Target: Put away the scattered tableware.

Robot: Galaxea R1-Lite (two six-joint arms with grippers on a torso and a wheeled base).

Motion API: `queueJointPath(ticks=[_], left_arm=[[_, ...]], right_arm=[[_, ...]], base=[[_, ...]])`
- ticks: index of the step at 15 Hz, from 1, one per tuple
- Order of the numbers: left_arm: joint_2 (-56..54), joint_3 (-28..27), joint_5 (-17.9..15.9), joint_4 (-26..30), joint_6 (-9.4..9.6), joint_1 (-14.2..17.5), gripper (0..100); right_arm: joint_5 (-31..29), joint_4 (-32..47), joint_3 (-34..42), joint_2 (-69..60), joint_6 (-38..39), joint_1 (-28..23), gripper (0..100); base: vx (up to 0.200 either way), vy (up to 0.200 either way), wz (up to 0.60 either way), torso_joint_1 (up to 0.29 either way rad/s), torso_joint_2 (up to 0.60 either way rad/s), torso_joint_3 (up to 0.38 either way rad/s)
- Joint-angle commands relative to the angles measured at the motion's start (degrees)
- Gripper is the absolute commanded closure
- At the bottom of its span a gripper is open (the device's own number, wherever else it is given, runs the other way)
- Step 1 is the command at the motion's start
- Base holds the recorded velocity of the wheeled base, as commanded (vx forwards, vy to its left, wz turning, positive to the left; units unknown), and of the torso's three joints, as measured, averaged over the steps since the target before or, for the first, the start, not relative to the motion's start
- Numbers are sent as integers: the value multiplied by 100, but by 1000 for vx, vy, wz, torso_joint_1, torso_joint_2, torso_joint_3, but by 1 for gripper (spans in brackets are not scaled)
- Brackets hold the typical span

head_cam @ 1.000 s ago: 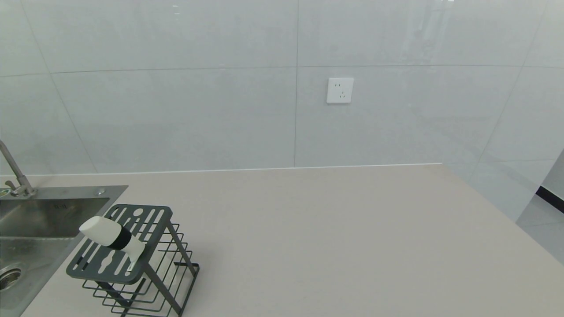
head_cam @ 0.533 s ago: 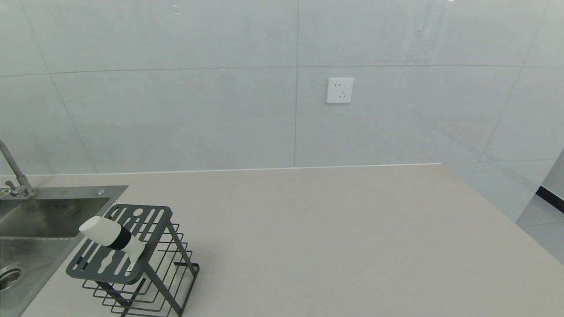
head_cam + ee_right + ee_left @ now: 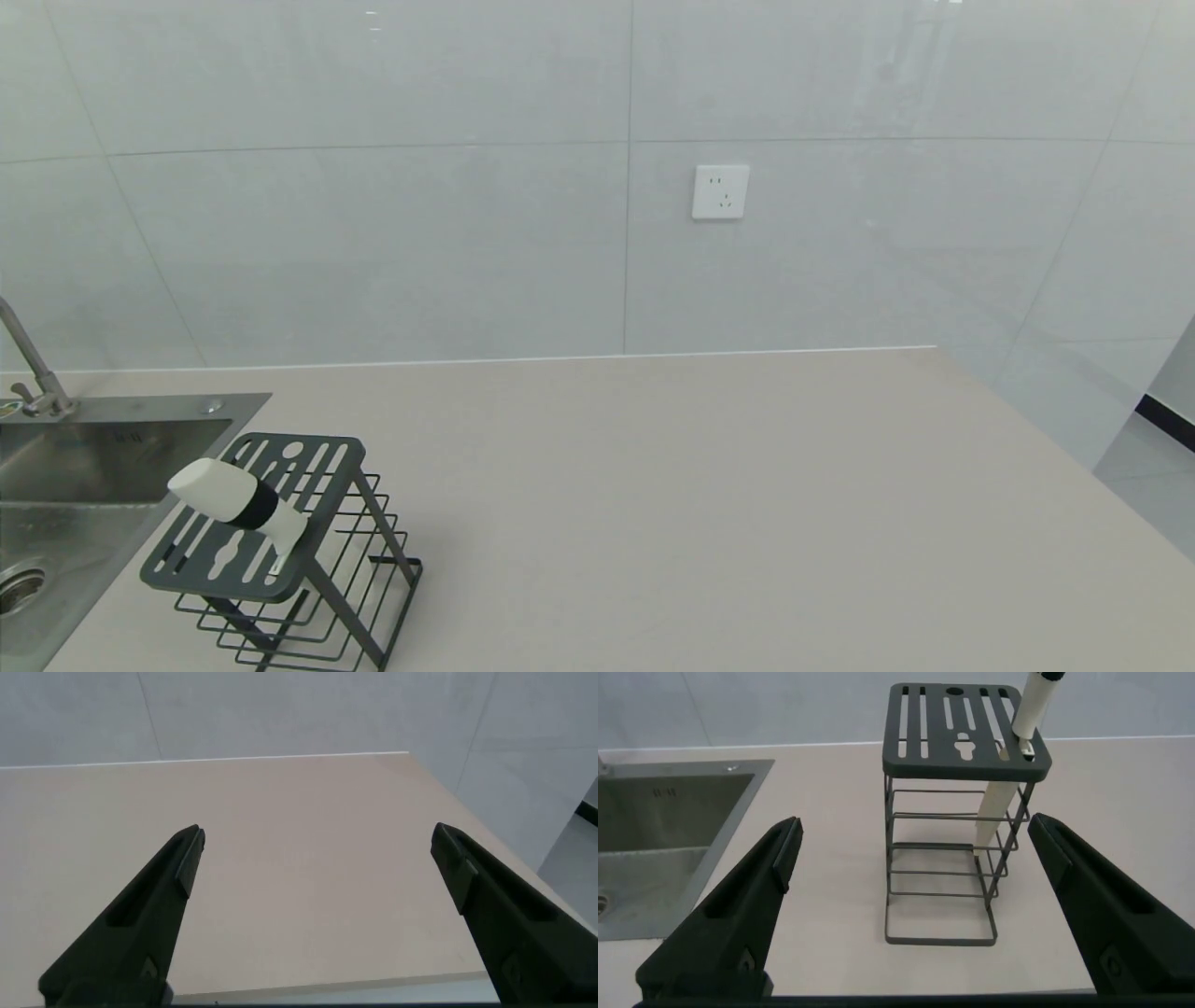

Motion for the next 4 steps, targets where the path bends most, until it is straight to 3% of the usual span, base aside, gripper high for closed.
queueJointPath(ticks=[1, 4], left_arm=[[-2, 1, 1, 1, 2, 1, 0], [6, 1, 1, 1, 2, 1, 0]], right_arm=[[-2, -4, 0, -5, -4, 2, 0], [-11, -4, 0, -5, -4, -6, 0]], base=[[0, 0, 0, 0, 0, 0], [0, 0, 0, 0, 0, 0]])
